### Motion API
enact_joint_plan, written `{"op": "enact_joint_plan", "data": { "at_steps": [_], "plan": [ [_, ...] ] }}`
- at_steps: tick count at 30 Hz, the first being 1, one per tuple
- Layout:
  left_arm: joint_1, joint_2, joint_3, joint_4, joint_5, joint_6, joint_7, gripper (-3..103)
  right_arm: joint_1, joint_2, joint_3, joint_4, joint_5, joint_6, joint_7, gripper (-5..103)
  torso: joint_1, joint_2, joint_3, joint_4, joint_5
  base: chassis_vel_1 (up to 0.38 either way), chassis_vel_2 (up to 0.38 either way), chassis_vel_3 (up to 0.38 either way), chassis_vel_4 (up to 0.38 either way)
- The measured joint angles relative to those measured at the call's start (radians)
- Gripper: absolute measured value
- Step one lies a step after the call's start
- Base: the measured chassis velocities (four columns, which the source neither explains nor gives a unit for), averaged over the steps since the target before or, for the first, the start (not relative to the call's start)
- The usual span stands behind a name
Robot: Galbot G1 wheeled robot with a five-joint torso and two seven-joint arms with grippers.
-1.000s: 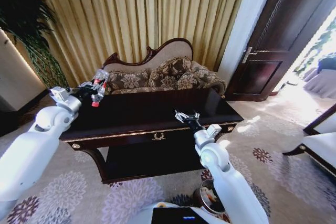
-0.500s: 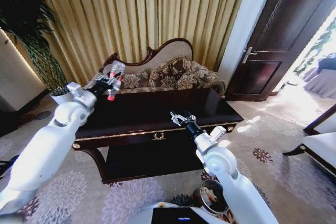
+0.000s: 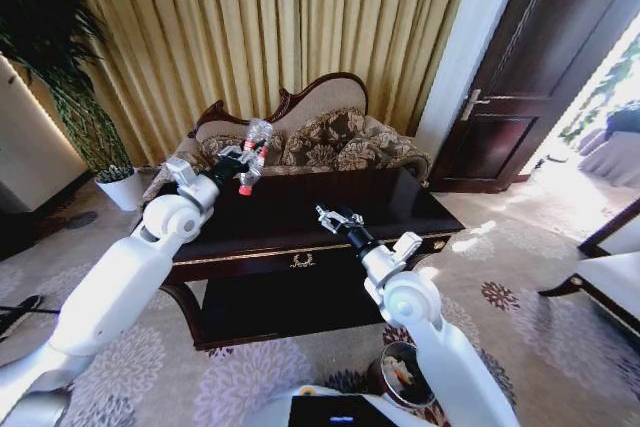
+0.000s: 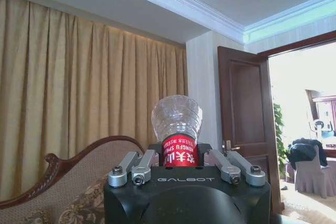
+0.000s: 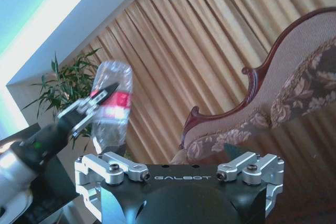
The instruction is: Move to the front of the table and place the trash on the table into the trash bin.
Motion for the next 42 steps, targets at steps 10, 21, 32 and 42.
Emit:
{"op": "enact_joint_plan", "data": {
  "at_steps": [10,21,32,42],
  "plan": [
    [-0.044,-0.032,0.057,-0.003,-0.036,0.016,-0.041,32,0.016,0.021,-0.037,-0.044,-0.031,0.007,-0.002,100,0.0,0.0,0.0,0.0,0.0,0.0,0.0,0.0,0.0],
    [-0.013,-0.059,0.07,-0.04,-0.126,0.046,-0.091,32,0.067,0.02,-0.023,-0.066,-0.013,0.01,-0.003,100,0.0,0.0,0.0,0.0001,-0.0001,0.0,0.0,0.0,0.0],
    [-0.079,-0.108,0.139,-0.04,-0.16,0.054,-0.136,32,0.073,0.026,-0.051,-0.067,-0.018,0.011,-0.004,100,0.0,0.0,0.0,-0.0001,0.0,0.0,0.0,0.0,0.0],
    [-0.078,-0.161,0.154,-0.039,-0.207,0.074,-0.207,32,0.086,0.027,-0.045,-0.076,-0.019,0.013,-0.004,100,0.0,0.0,0.0,0.0001,0.0,0.0,0.0,0.0,0.0]
  ]
}}
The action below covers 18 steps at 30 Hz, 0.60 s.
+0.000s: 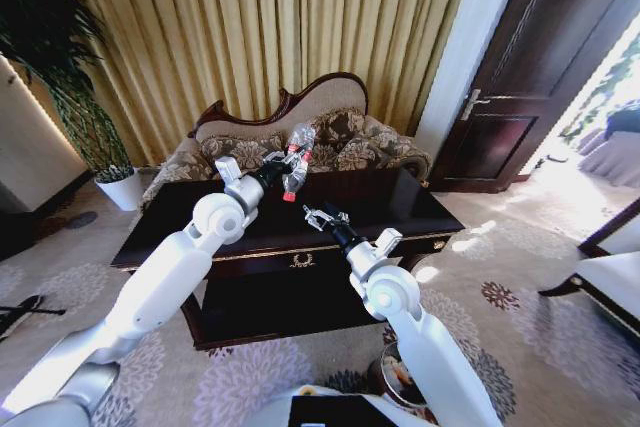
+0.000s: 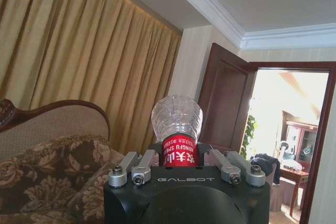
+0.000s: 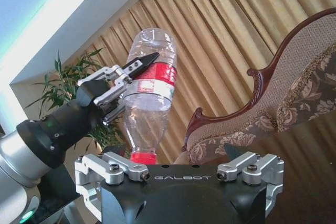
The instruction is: Move to the front of the table and place the trash on the table into the trash bin.
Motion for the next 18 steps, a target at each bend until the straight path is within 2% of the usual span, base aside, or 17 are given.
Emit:
{"op": "enact_joint_plan", "data": {
  "at_steps": [7,13,17,18],
  "plan": [
    [-0.003,-0.01,0.019,0.003,0.01,0.0,0.0,32,0.0,0.001,-0.011,0.0,-0.005,0.0,0.0,100,0.0,0.0,0.0,-0.0001,-0.0001,0.0,0.0,0.0,0.0],
    [0.046,0.02,0.019,-0.028,0.037,0.002,0.005,32,0.038,-0.02,0.035,-0.027,-0.015,0.004,0.008,100,0.0,0.0,0.0,0.0,0.0,0.0,0.0,0.0,0.0],
    [0.102,0.052,0.013,-0.044,0.075,0.003,0.035,32,0.067,-0.05,0.051,-0.036,-0.008,0.009,0.011,100,0.0,0.0,0.0,0.0,-0.0002,0.0,0.0,0.0,0.0],
    [0.125,0.078,0.007,-0.047,0.123,0.003,0.069,32,0.079,-0.066,0.059,-0.043,-0.007,0.011,0.011,100,0.0,0.0,0.0,0.0001,-0.0002,0.0,0.0,0.0,0.0]
  ]
}}
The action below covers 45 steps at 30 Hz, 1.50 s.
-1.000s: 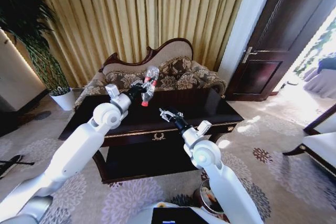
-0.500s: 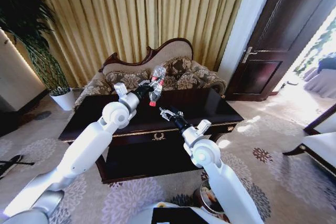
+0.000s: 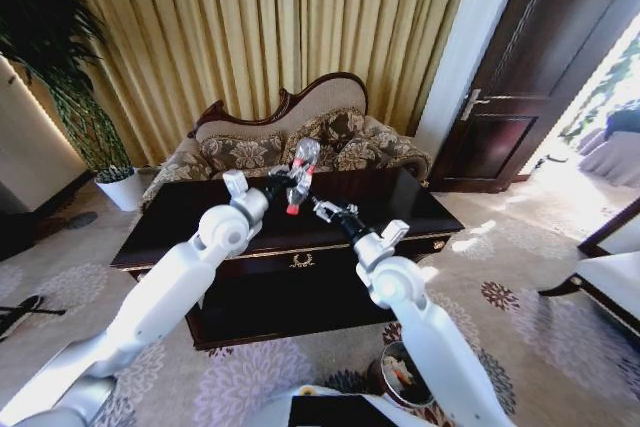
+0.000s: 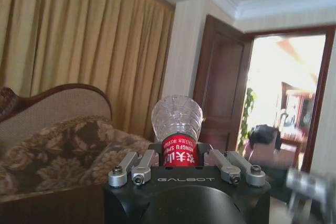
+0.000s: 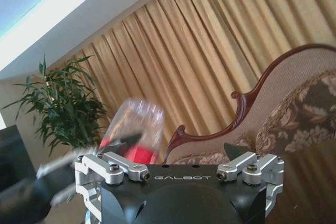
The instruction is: Move to the front of the table and place the trash on the table into the trash bin.
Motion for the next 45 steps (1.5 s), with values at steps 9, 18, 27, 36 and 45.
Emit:
{"op": "enact_joint_plan", "data": {
  "at_steps": [9,18,27,36,45],
  "plan": [
    [0.01,0.099,-0.031,0.018,0.186,-0.05,0.132,32,0.015,-0.033,-0.004,-0.004,0.0,0.001,-0.001,100,0.0,0.0,0.0,-0.0001,0.0001,0.0,0.0,0.0,0.0],
    [0.039,0.166,-0.038,-0.005,0.267,-0.081,0.2,32,0.045,-0.07,-0.01,-0.002,0.021,-0.005,-0.003,100,0.0,0.0,0.0,-0.0001,0.0001,0.0,0.0,0.0,0.0],
    [-0.009,0.173,0.017,-0.003,0.274,-0.087,0.218,32,0.033,-0.083,-0.032,0.01,0.03,-0.008,-0.003,100,0.0,0.0,0.0,-0.0002,0.0001,0.0,0.0,0.0,0.0],
    [-0.053,0.177,0.054,-0.011,0.263,-0.082,0.214,32,0.056,-0.064,-0.042,-0.026,0.023,-0.008,-0.005,100,0.0,0.0,0.0,-0.0001,0.0001,0.0,0.0,0.0,0.0],
    [0.002,0.199,0.02,-0.014,0.271,-0.085,0.229,32,0.07,-0.083,-0.024,-0.029,0.033,-0.008,-0.005,100,0.0,0.0,0.0,0.0,0.0,0.0,0.0,0.0,0.0]
  ]
}}
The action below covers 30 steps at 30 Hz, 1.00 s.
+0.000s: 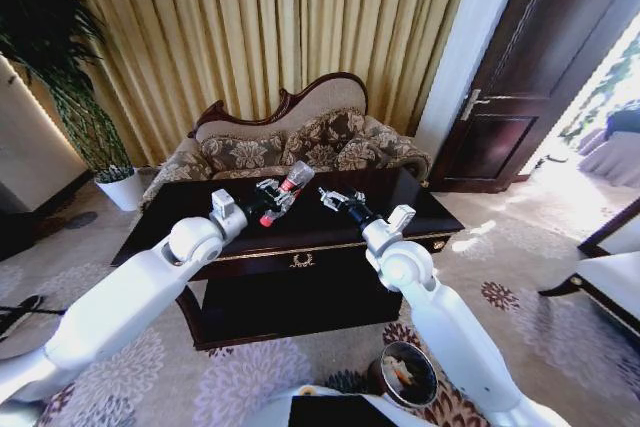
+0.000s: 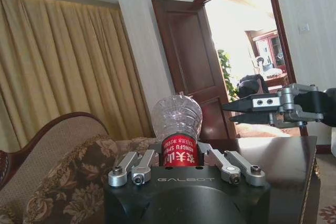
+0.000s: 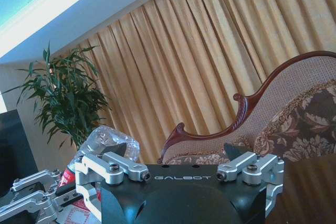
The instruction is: Move to the front of the table and place the trash on the table into the trash bin.
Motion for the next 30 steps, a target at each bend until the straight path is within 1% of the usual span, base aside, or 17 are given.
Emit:
{"op": "enact_joint_plan", "data": {
  "at_steps": [12,22,30],
  "plan": [
    [-0.01,0.028,0.011,-0.018,-0.003,-0.002,0.009,32,0.006,0.0,-0.017,0.007,0.001,-0.002,0.0,100,0.0,0.0,0.0,-0.0001,0.0,0.0,0.0,0.0,0.0],
    [-0.028,0.021,0.042,-0.004,-0.002,-0.011,0.009,32,0.002,0.001,-0.026,0.017,0.005,-0.004,-0.002,100,0.0,0.0,0.0,-0.0002,0.0,0.0,0.0,0.0,0.0],
    [-0.038,0.019,0.04,0.019,-0.002,-0.022,0.018,32,-0.009,-0.004,-0.02,0.027,0.01,-0.006,-0.013,100,0.0,0.0,0.0,-0.0002,0.0001,0.0,0.0,0.0,0.0]
  ]
}}
